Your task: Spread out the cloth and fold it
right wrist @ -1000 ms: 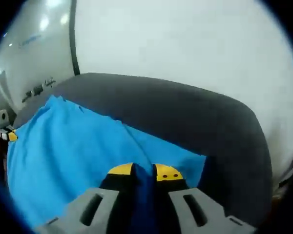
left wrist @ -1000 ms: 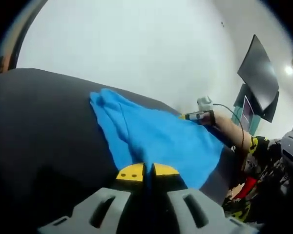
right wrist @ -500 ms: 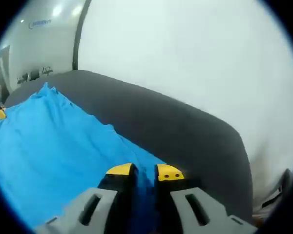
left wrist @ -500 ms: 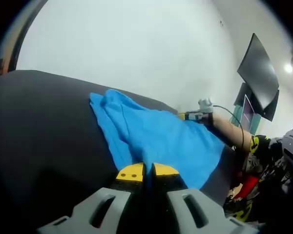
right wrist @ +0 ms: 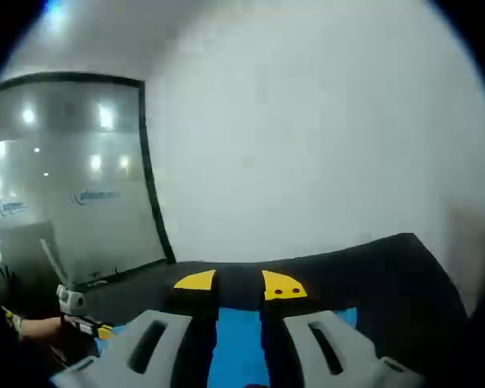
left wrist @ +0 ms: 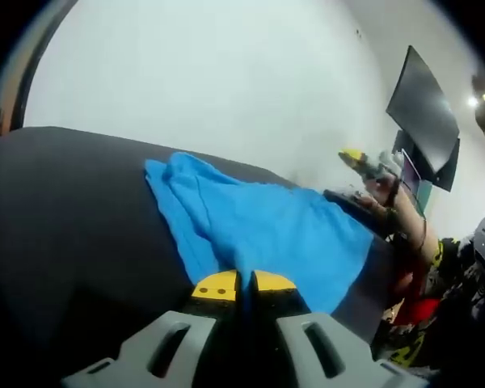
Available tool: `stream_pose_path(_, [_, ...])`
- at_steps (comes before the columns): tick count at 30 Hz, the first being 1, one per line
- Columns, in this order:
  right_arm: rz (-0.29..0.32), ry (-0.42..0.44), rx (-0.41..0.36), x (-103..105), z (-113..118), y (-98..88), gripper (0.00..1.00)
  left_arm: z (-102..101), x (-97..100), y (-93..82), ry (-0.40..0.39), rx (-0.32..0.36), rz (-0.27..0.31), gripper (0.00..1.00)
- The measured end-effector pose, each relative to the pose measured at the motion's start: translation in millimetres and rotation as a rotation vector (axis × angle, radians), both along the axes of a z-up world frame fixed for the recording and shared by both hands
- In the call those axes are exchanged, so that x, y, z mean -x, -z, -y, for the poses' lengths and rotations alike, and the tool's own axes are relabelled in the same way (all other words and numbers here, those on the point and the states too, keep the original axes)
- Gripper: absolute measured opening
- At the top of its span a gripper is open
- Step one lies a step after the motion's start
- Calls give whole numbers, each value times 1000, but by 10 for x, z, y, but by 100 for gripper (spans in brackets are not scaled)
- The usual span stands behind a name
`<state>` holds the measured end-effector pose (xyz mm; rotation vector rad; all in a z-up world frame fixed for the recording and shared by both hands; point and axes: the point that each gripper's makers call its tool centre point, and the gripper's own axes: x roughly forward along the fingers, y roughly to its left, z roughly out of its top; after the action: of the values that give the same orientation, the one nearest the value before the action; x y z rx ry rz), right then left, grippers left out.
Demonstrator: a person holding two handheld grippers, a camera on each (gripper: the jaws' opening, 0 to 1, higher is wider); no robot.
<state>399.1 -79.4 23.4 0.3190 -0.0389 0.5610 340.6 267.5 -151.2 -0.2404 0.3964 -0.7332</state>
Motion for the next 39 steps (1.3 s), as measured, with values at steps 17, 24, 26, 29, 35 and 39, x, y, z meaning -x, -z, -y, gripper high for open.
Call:
stream_pose_path(17, [-30,12,215,669,-158,537,17,27,-5,-1,-1,-15,22,6])
stream_pose_path(24, [-48,12,221,632,-245,584,17,18,-9,-5,-3,-18,29,6])
stream_pose_path(26, [-36,11,234,625,-263,546,17,15,-8,-7,-5,-17,29,6])
stream_pose_path(29, [-16,5,225,631,-289,488,17,11,-7,-10,-5,-13,26,6])
stream_pose_path(35, [-22,-4,219,632,-286,551,17,7,-6,-11,-8,-8,20,6])
stream_pose_path(39, [-26,-7,198,651,-236,582,17,8,-4,-12,-11,-4,15,6])
